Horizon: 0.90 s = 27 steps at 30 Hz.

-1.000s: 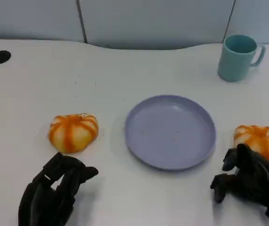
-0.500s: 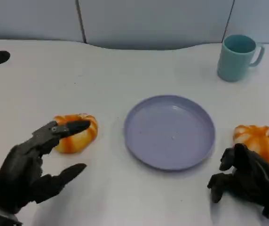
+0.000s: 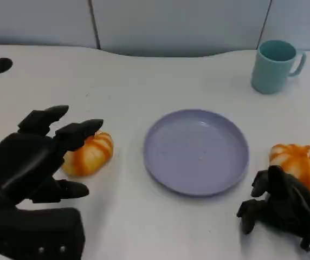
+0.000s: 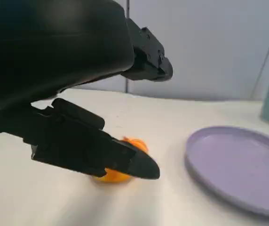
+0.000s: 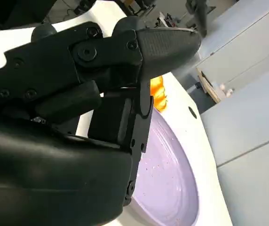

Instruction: Grasp the bread from the table and place it into the plate.

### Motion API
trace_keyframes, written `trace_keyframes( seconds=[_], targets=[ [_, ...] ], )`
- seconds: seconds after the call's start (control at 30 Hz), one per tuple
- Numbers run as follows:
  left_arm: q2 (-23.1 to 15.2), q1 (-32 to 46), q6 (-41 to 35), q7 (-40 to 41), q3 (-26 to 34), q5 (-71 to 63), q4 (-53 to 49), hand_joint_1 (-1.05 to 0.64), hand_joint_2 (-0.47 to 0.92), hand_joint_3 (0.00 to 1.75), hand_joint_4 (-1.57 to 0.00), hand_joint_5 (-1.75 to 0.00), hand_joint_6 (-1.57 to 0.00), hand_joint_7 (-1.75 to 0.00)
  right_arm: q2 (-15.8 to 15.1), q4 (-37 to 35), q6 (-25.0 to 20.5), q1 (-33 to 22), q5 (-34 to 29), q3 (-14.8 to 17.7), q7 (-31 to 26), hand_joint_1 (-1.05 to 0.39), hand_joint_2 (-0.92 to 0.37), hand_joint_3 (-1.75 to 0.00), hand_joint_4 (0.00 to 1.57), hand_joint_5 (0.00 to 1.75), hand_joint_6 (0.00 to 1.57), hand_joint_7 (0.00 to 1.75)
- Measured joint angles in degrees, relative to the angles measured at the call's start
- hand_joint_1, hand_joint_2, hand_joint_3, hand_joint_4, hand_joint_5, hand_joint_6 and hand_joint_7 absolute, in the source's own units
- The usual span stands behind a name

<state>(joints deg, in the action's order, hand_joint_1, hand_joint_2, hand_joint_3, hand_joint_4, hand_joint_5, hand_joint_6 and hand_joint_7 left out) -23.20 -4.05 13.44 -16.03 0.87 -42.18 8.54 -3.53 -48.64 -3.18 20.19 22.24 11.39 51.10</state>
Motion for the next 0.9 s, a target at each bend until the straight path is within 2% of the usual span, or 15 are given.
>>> trace_keyframes(
  seconds=[0.13,0.2,0.37,0.63,0.7,0.83,0.9],
  targets=[
    [-1.84,-1.42,-3.22,-0.05,-4.15,-5.16,-0.27,-0.52,0.76,0.0,0.0,-0.03,-0.13,0.0,0.01,0.08,-0.78,0.13,0.42,0.03,-0.24,-0.53,-0.92,-0.26,1.57,0.72,1.57,0.47],
    [-2.42,-2.09,-4.0,-0.03,-5.01,-5.73,-0.38,-0.42,0.73,0.0,0.0,-0.01,-0.12,0.0,0.01,0.1,-0.92,0.15,0.45,0.01,-0.37,-0.53,-0.92,-0.27,1.57,0.72,1.57,0.47],
    [-3.34,-6.6,-5.87,0.08,-9.51,-8.94,-4.48,-0.35,0.72,0.0,0.0,0.0,-0.11,-0.01,-0.06,0.36,-0.82,-0.02,0.39,-0.35,-0.58,-0.53,-0.92,-0.28,1.57,0.73,1.57,0.48],
    [-4.03,-7.19,-7.01,0.5,-11.33,-8.85,-5.21,-0.35,0.72,0.0,0.0,0.0,-0.11,0.0,-0.07,0.87,-0.99,-0.09,0.38,-0.48,-0.89,-0.53,-0.92,-0.28,1.57,0.73,1.57,0.49],
    [-4.2,-7.19,-7.17,0.52,-11.41,-8.81,-5.21,-0.35,0.73,0.0,0.0,0.0,-0.07,0.0,-0.07,0.87,-1.02,-0.13,0.39,-0.49,-0.9,-0.53,-0.92,-0.26,1.57,0.73,1.57,0.48],
    [-2.48,-15.42,-11.08,-0.64,-16.31,-10.58,-17.21,-0.31,0.73,0.0,0.0,0.0,-0.04,0.0,0.19,1.27,-1.45,-0.52,0.53,-0.6,-1.0,-0.53,-0.92,-0.27,1.57,0.73,1.57,0.48],
    [-1.9,-17.8,-12.21,-0.6,-17.85,-11.08,-20.06,-0.3,0.73,0.0,0.0,0.0,-0.04,0.0,0.21,1.58,-1.46,-0.67,0.56,-0.59,-0.89,-0.53,-0.92,-0.28,1.57,0.73,1.57,0.48]
  ],
)
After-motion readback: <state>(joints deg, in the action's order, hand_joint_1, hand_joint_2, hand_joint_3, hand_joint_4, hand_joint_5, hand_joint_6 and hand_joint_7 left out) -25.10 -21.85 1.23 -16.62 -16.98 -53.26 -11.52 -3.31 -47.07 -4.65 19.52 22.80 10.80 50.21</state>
